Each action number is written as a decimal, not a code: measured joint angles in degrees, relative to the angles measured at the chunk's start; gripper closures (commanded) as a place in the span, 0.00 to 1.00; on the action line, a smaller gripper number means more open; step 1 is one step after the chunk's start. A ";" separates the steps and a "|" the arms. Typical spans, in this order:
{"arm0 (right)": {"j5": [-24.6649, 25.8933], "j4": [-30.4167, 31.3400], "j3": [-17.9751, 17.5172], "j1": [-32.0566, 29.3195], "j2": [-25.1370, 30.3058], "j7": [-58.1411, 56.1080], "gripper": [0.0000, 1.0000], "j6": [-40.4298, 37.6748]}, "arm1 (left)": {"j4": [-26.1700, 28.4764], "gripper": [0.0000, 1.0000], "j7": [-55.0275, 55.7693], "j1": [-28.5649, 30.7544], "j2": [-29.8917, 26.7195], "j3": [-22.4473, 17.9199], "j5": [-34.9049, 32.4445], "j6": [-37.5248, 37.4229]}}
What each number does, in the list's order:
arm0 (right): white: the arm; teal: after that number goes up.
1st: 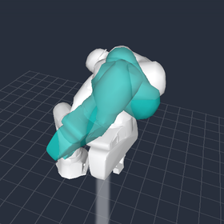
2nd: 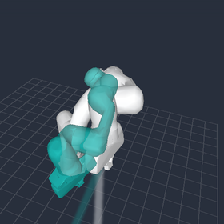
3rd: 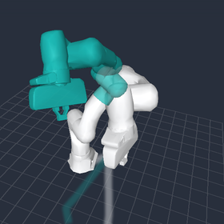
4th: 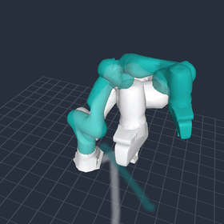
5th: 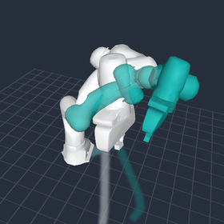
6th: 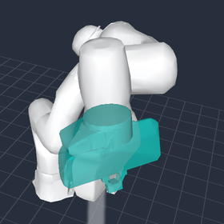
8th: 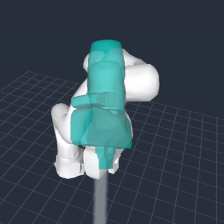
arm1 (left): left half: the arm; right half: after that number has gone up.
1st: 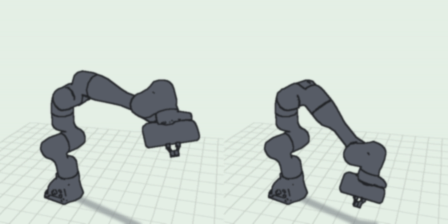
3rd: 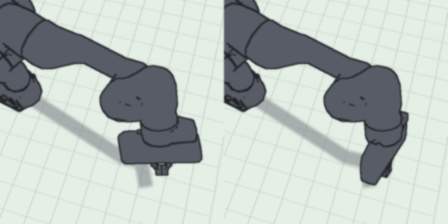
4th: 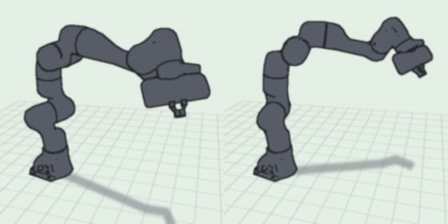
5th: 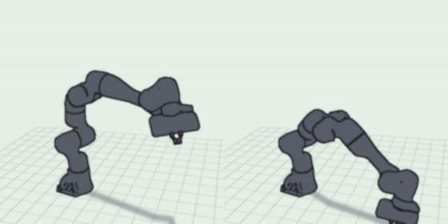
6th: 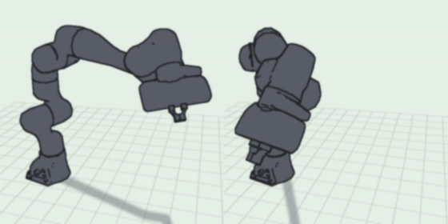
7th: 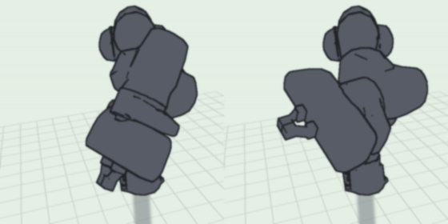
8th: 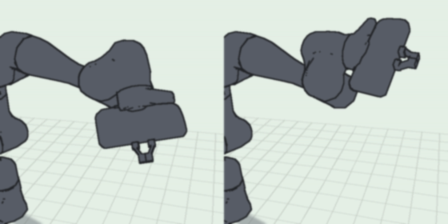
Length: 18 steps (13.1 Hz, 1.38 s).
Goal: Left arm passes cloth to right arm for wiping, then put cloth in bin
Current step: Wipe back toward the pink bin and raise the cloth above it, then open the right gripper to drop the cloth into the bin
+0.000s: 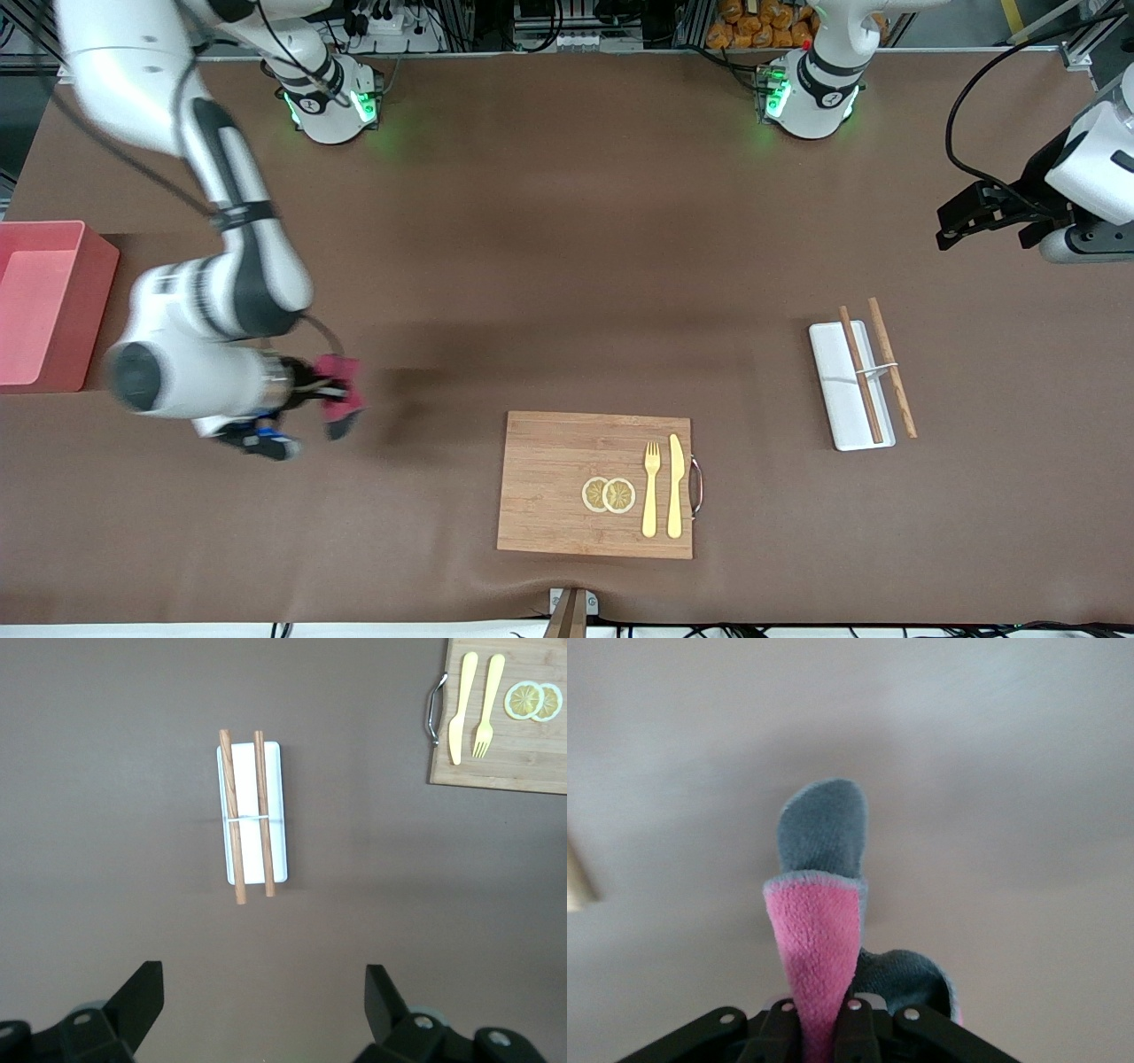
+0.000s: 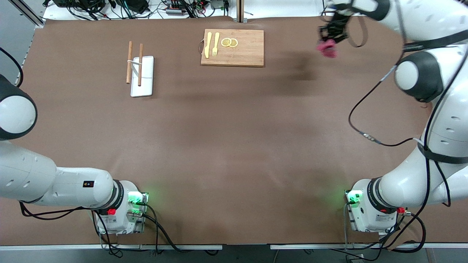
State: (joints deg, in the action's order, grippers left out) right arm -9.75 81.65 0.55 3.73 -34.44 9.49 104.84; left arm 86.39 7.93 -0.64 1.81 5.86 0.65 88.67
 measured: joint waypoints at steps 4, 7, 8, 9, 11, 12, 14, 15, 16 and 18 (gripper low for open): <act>8.44 -0.14 0.17 -15.97 2.36 -28.50 1.00 -3.41 | 1.90 0.00 0.00 0.50 -1.58 -0.04 0.53 -0.02; 11.42 -0.53 0.24 -27.23 5.07 -48.32 1.00 -3.82 | 2.11 0.00 1.49 0.56 -1.84 -0.06 0.53 -0.34; 12.95 -0.83 0.22 -30.56 5.46 -53.16 1.00 -3.81 | 2.14 0.00 1.84 0.56 -1.85 -0.06 0.53 -0.49; 14.76 -0.96 0.15 -33.54 5.51 -57.27 1.00 -3.49 | 2.16 0.00 2.12 0.56 -1.86 -0.06 0.53 -0.56; 16.98 -0.80 0.14 -38.32 5.00 -63.92 1.00 0.22 | 2.19 0.00 2.21 0.57 -1.87 -0.06 0.53 -0.61; 17.25 -0.59 0.10 -40.30 4.15 -66.12 1.00 2.55 | 2.20 0.00 2.21 0.57 -1.87 -0.06 0.53 -0.63; 17.32 0.14 0.07 -44.30 0.66 -68.17 0.74 7.88 | 2.20 0.00 2.40 0.55 -1.88 -0.03 0.53 -0.77; 17.31 0.39 0.05 -45.91 -1.66 -68.66 0.01 10.59 | 2.20 0.00 2.61 0.53 -1.89 0.02 0.53 -0.85; 17.31 0.48 0.03 -46.82 -3.86 -68.80 0.00 12.50 | 2.20 0.00 2.77 0.52 -1.90 0.05 0.53 -0.90; 17.30 0.44 -0.28 -47.02 -6.26 -68.77 0.00 13.56 | 2.21 0.00 2.99 0.52 -1.90 0.06 0.53 -0.95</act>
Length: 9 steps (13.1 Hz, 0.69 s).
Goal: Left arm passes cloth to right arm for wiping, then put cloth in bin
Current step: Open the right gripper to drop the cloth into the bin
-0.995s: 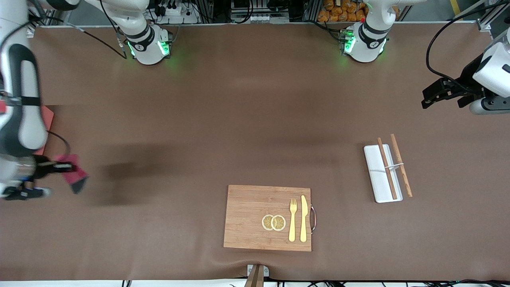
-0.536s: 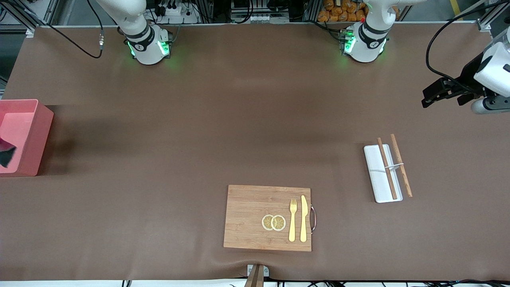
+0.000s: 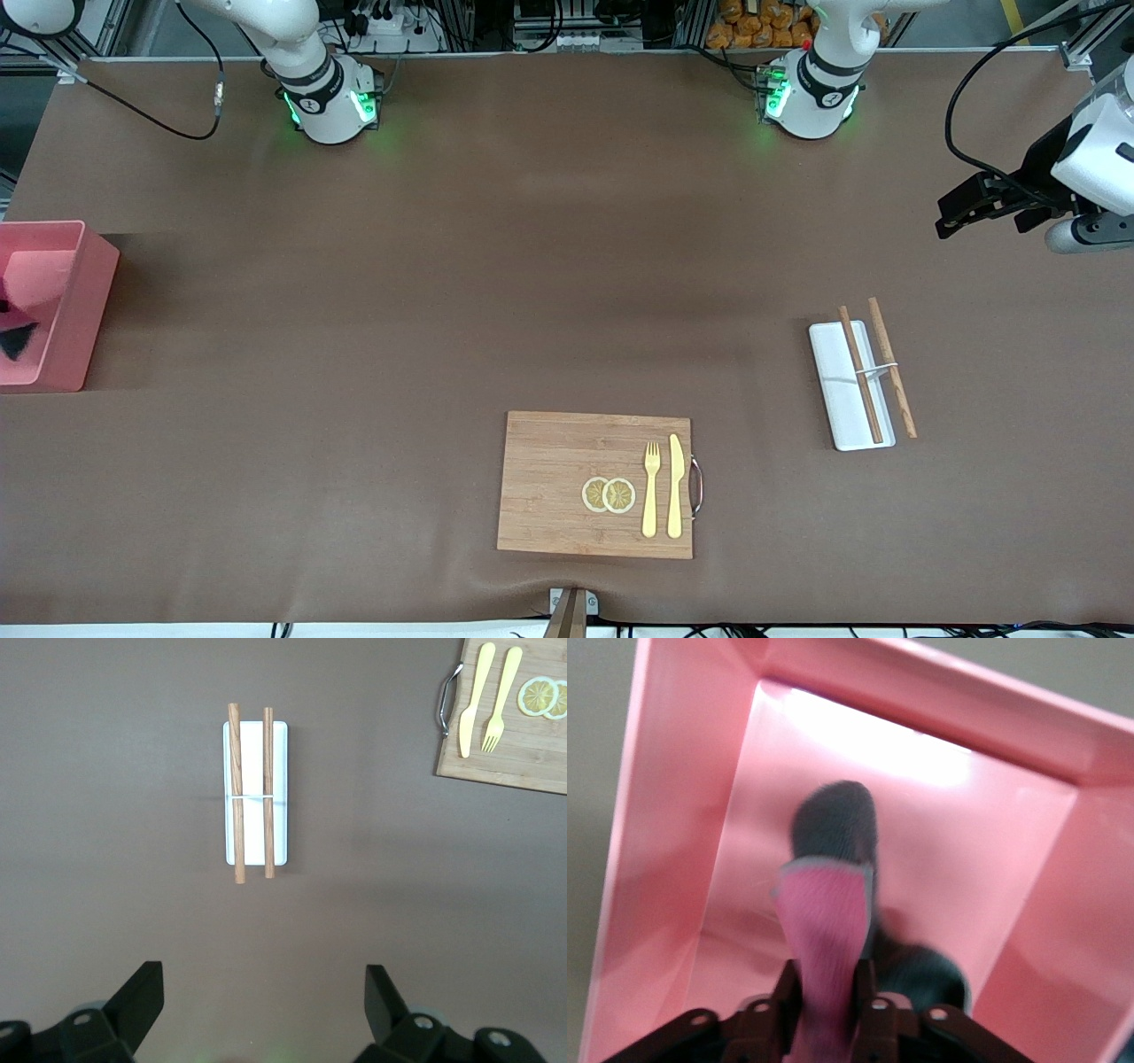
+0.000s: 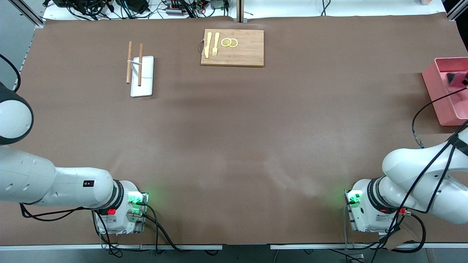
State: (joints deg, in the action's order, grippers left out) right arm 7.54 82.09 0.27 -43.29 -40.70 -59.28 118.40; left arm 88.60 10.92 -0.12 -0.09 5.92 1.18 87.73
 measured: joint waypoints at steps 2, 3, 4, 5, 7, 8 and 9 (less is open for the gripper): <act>0.00 -1.03 -0.74 0.13 0.24 0.08 0.00 -2.51 | 0.00 0.00 0.08 0.00 0.00 -0.01 0.00 -0.01; -0.01 -2.10 -1.00 0.41 1.21 0.11 0.00 -5.49 | 0.00 0.00 0.08 0.01 0.00 -0.01 0.00 -0.02; -0.02 -2.92 -1.34 0.84 2.98 0.12 0.00 -8.58 | 0.00 0.00 0.08 0.02 0.00 -0.02 0.00 -0.02; -0.06 -3.52 -1.75 1.86 5.42 0.22 0.00 -12.19 | 0.01 0.00 0.08 0.02 0.00 -0.04 0.00 -0.02; -0.10 -3.69 -2.11 6.09 10.94 4.05 0.00 -17.67 | 0.02 0.00 0.08 0.03 0.00 -0.05 0.00 -0.05; -0.12 -3.63 -2.23 8.81 12.99 7.38 0.00 -19.54 | 0.03 0.00 0.08 0.04 0.00 -0.06 0.00 -0.07; -0.12 -3.47 -2.32 11.66 14.26 10.85 0.00 -20.73 | 0.07 0.00 0.08 0.04 0.00 -0.06 0.00 -0.08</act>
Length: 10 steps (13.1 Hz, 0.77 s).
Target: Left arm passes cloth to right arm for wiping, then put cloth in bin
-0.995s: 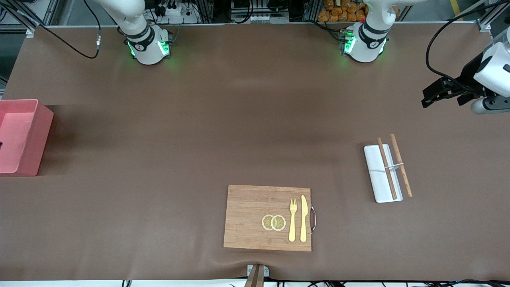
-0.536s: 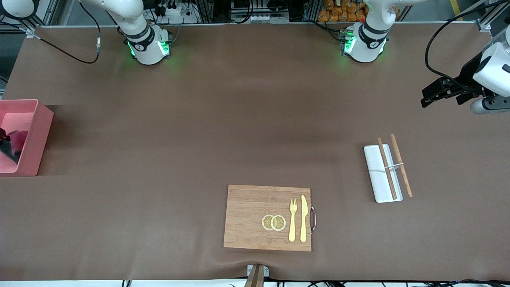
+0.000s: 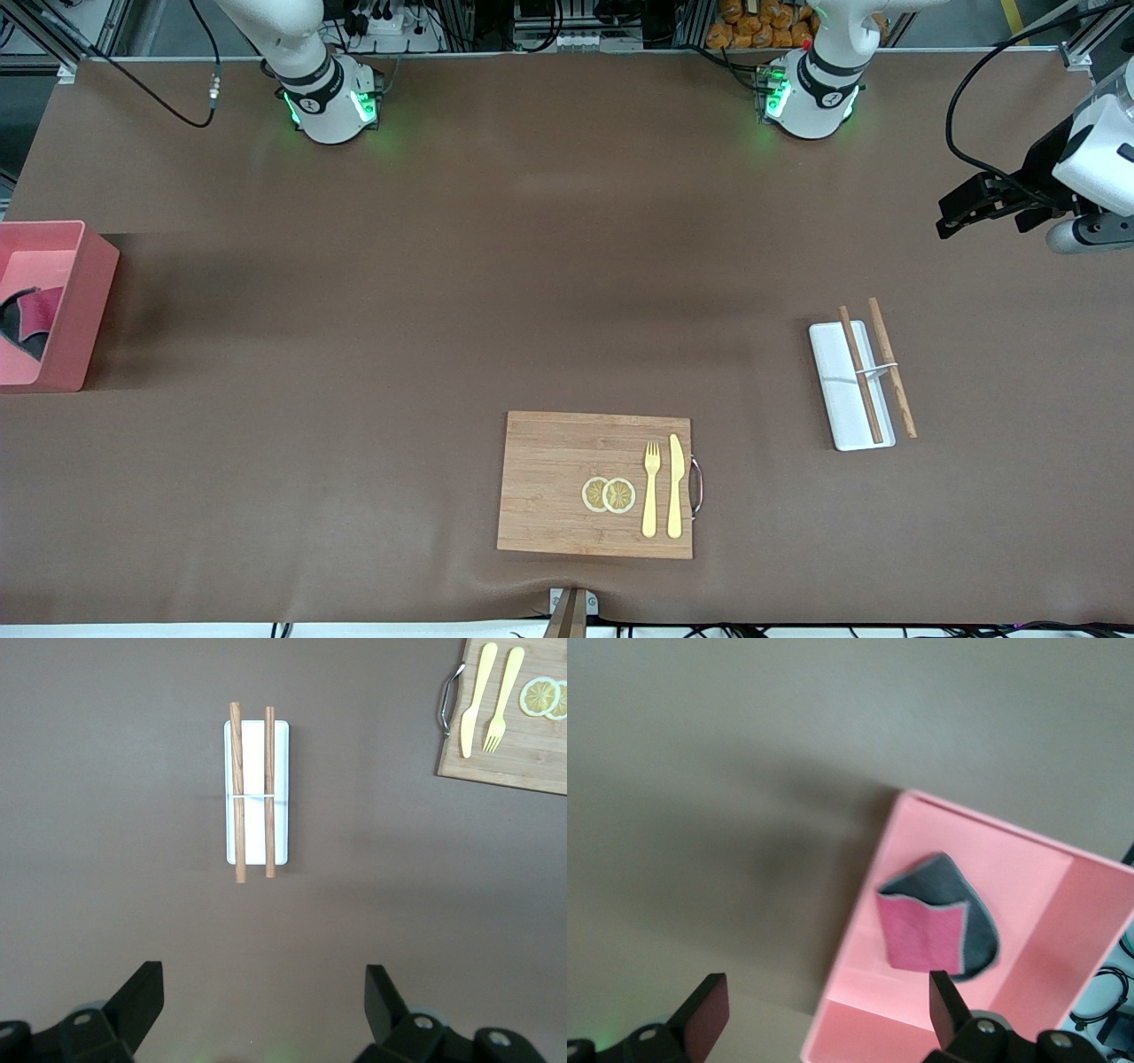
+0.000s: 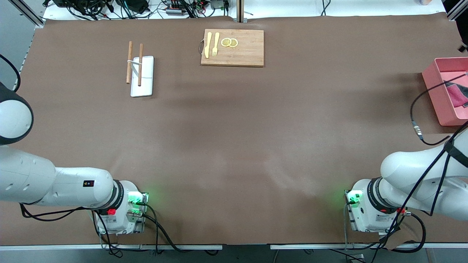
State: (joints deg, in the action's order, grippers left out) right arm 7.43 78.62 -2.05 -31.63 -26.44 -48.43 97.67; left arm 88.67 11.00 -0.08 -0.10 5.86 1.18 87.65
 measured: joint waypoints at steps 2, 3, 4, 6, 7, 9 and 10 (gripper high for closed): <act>-0.02 0.37 -0.13 5.17 0.54 6.95 0.00 -0.85 | 0.06 0.00 0.00 0.00 0.00 0.00 0.00 -0.01; -0.20 0.60 -0.21 7.64 0.52 11.12 0.00 -1.79 | 0.08 0.00 0.00 0.01 0.00 -0.01 0.00 -0.01; -0.41 0.61 -0.29 10.17 0.58 15.86 0.00 -2.87 | 0.09 0.00 0.00 0.01 0.00 0.00 0.00 -0.01; -0.62 0.55 -0.44 16.03 1.06 25.63 0.00 -4.08 | 0.11 0.00 0.00 0.03 0.00 -0.02 0.00 -0.01; -0.67 0.55 -0.49 18.99 1.43 30.13 0.00 -4.33 | 0.11 0.00 0.00 0.06 0.00 -0.04 0.00 -0.01; -2.84 0.56 -0.49 23.79 2.09 37.67 0.00 -4.77 | 0.12 0.00 0.00 0.17 0.00 -0.07 0.00 -0.02; -4.89 0.55 -0.48 25.03 2.39 39.89 0.00 -5.00 | 0.13 0.00 0.00 0.21 0.00 -0.09 0.00 -0.02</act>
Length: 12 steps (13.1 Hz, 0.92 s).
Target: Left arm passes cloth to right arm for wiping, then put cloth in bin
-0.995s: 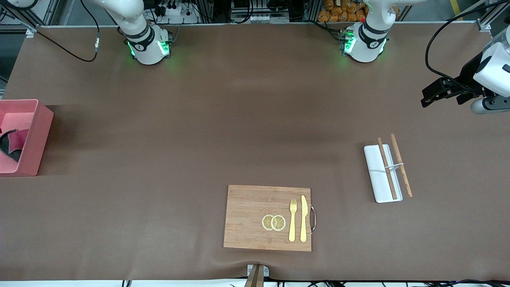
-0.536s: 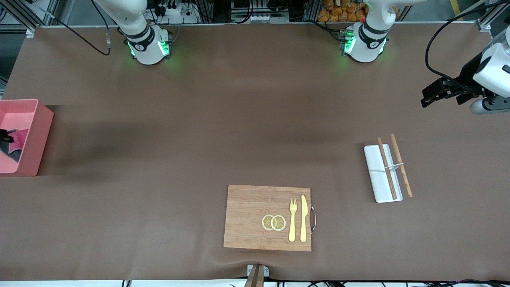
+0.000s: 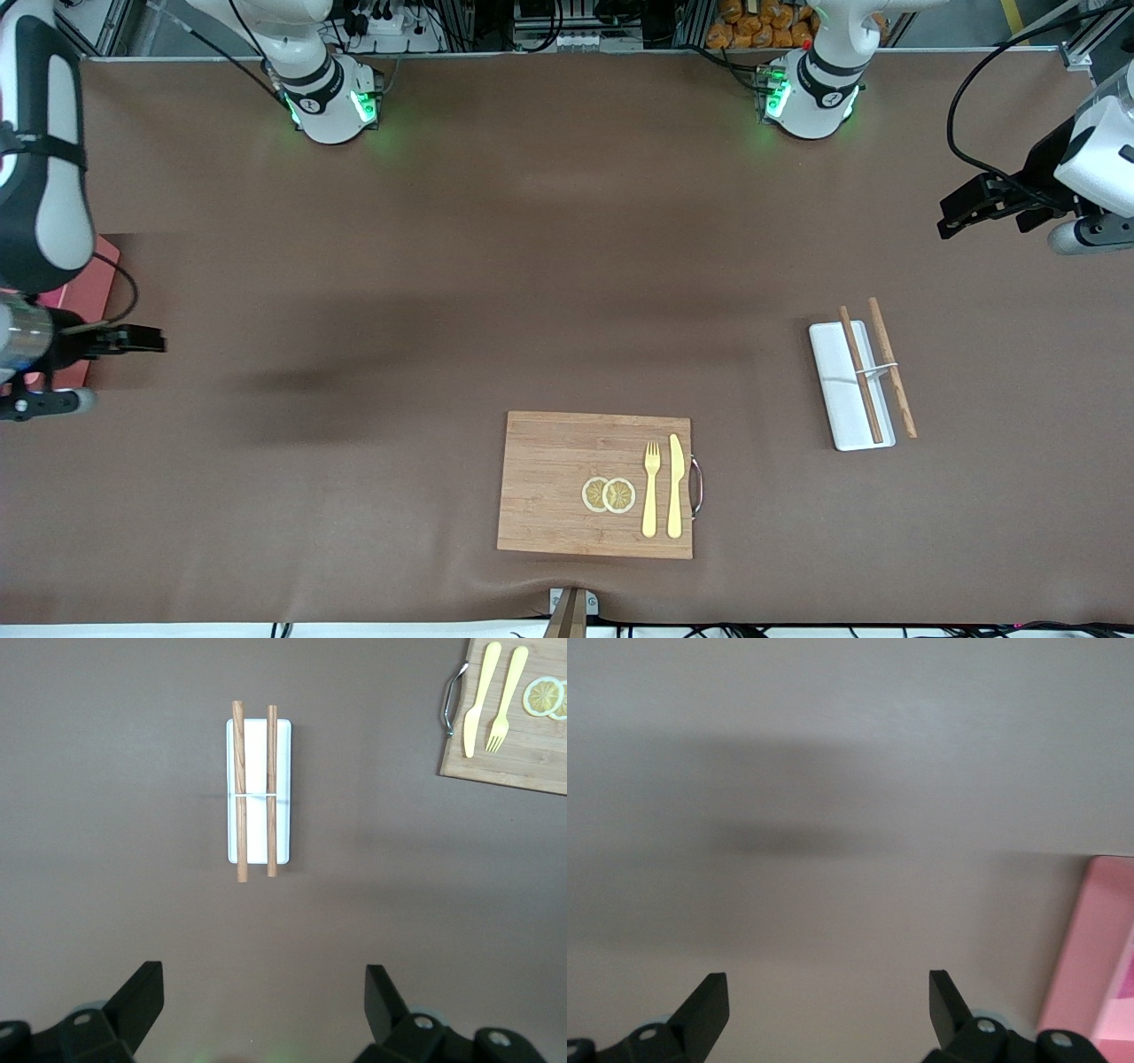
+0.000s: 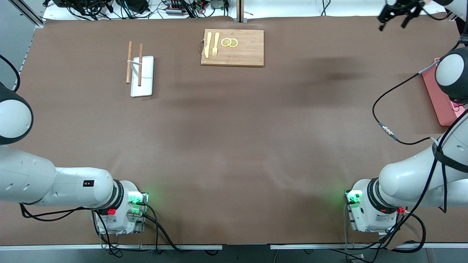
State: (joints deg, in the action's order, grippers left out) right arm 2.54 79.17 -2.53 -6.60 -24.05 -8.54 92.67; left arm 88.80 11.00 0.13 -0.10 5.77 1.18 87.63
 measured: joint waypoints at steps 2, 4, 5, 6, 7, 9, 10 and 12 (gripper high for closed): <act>-1.96 -0.01 0.07 0.52 0.97 1.54 0.00 -0.69 | 0.02 0.00 0.00 0.02 0.00 -0.01 0.00 0.00; -2.36 0.19 0.69 0.48 3.48 1.68 0.00 -2.17 | 0.09 0.00 0.00 0.03 0.00 -0.01 0.00 -0.02; -2.54 1.12 1.00 0.46 5.76 1.98 0.00 -2.67 | 0.11 0.00 0.00 0.04 0.00 -0.02 0.00 -0.03; -2.67 2.99 1.21 0.47 8.66 2.56 0.00 -2.96 | 0.14 0.00 0.00 0.05 0.00 -0.02 0.00 -0.03; -2.72 5.05 1.50 0.50 11.54 3.08 0.00 -3.21 | 0.16 0.00 0.00 0.06 0.00 -0.03 0.00 -0.03; -2.80 7.98 2.37 0.50 15.70 3.42 0.00 -3.39 | 0.17 0.00 0.00 0.07 0.00 -0.03 0.00 -0.03; -2.88 9.34 2.85 0.55 17.40 3.51 0.00 -3.38 | 0.17 0.00 0.00 0.07 0.00 -0.03 0.00 -0.03; -3.08 11.87 6.07 3.04 19.90 4.32 0.00 -2.87 | 0.14 0.00 0.00 0.07 0.00 -0.03 0.00 0.04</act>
State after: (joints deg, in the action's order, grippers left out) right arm -0.54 91.04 3.55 -3.56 -4.15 -4.23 89.80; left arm 88.94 11.00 0.20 -0.10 5.74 1.18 87.67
